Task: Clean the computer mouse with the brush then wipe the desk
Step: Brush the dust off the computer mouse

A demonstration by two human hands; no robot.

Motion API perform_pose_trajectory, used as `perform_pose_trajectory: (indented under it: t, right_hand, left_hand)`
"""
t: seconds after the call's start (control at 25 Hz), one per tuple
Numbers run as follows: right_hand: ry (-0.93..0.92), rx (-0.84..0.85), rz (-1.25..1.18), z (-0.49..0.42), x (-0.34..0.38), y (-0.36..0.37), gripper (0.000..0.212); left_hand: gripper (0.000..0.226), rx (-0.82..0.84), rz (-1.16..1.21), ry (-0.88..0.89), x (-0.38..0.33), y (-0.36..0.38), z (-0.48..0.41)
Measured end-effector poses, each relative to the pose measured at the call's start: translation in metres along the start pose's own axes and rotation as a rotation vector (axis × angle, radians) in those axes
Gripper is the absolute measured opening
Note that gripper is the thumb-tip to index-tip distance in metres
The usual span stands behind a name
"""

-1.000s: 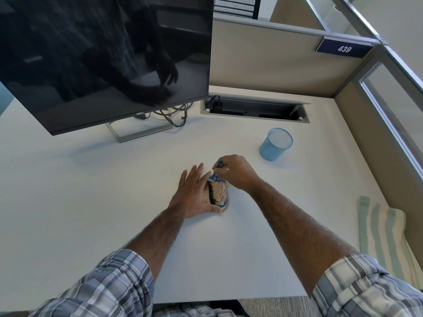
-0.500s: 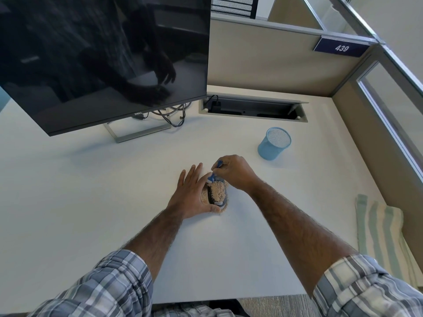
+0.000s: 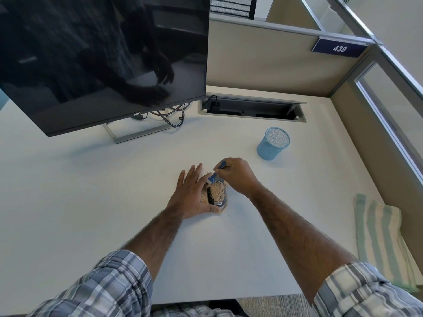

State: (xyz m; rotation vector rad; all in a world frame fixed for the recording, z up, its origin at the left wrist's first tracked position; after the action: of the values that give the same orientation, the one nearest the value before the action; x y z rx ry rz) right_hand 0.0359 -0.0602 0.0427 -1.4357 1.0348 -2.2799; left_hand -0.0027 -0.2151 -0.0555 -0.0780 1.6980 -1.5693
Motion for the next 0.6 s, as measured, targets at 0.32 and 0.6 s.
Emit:
perform_pose_trajectory:
  t: [0.32,0.6]
  right_hand:
    - [0.037,-0.125,-0.102,0.005,-0.007,-0.007,0.009]
    - [0.055,-0.134,-0.042,0.005,-0.013,-0.012,0.009]
  left_hand:
    - [0.122,-0.003,-0.009,-0.004,0.001,0.001,0.0]
    - [0.122,-0.004,0.015,-0.013,0.002,0.002,-0.001]
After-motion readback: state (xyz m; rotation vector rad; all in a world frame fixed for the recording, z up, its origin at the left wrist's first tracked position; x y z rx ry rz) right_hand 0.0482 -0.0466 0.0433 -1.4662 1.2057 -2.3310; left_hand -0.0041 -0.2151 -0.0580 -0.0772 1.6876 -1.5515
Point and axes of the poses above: each hand's wrist, its own z-axis away from the middle knuckle, its own y-axis out of the palm, x = y × z, the point moved 6 cm from there along -z, towards the middle knuckle, and after that the axes turned 3 degrees about y, right-handed, at the moved point
